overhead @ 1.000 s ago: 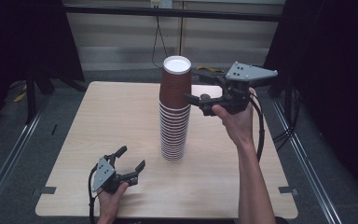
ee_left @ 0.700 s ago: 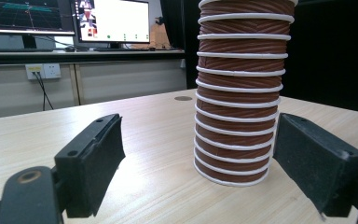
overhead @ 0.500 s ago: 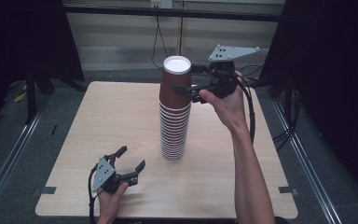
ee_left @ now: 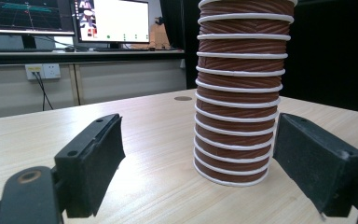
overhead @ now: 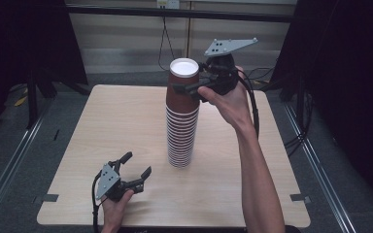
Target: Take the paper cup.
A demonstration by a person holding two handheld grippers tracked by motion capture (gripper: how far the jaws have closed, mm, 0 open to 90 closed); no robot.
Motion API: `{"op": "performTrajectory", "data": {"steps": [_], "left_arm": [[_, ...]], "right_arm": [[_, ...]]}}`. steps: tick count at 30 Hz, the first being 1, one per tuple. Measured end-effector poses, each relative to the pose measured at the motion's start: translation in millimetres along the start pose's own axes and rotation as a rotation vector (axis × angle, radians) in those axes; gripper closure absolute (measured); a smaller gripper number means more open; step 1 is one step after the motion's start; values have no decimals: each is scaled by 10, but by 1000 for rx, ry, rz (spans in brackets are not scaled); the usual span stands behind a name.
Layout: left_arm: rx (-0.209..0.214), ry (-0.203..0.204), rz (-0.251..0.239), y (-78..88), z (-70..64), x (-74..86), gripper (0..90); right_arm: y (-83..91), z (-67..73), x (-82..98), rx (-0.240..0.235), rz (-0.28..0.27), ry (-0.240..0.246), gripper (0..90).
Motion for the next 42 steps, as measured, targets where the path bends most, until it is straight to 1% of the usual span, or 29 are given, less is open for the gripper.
{"op": "performTrajectory", "data": {"steps": [2,3,5,8,9,11,12,13,14,15,18,21,25,28,33,37,39,42], "left_arm": [[1,4,-3,-2,-3,0,159],[0,0,0,0,0,0,159],[1,4,-1,0,-3,1,159],[5,7,-4,-4,-6,1,159],[0,0,-2,0,0,0,159],[17,18,-7,-11,-17,2,159],[5,7,-3,-3,-6,1,159],[2,2,0,-1,-2,0,159],[12,14,-5,-8,-13,2,159],[4,6,-3,-3,-5,0,159],[2,1,0,0,-1,0,159],[3,3,-3,-2,-3,0,159],[5,5,-4,-2,-5,0,159],[3,4,-3,-2,-3,0,159],[3,4,-3,-2,-4,0,159],[3,4,-2,-1,-4,0,159],[2,3,-2,0,-4,0,159],[3,4,-3,0,-4,0,159]], "right_arm": [[-19,5,6,3,6,3,203],[-22,2,8,5,0,0,206],[-22,-4,13,2,-2,-7,208],[-16,3,12,8,1,-1,211],[-13,2,12,7,4,0,211],[-8,5,8,10,8,4,211],[-8,13,2,12,11,6,211],[-8,14,0,13,14,12,211],[-9,13,-2,11,16,12,211],[-9,7,-3,10,17,11,211],[-6,1,-7,4,16,11,212],[-2,0,-16,4,13,13,212],[33,-8,-63,4,-19,6,213],[59,-9,-91,13,-32,9,213],[81,-24,-109,0,-65,-12,214],[104,-22,-127,6,-83,-17,215],[119,-22,-142,3,-104,-25,215],[123,-25,-165,4,-114,-31,216]]}}
Point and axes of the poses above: each handheld gripper's, and its own axes: y roughly backward along the jaws, x roughly out of its underside, z roughly to its left, the point moved 5 cm from there along -y, roughly forward along the jaws, and after that the axes turned 11 degrees about x, right-handed, at the moved point
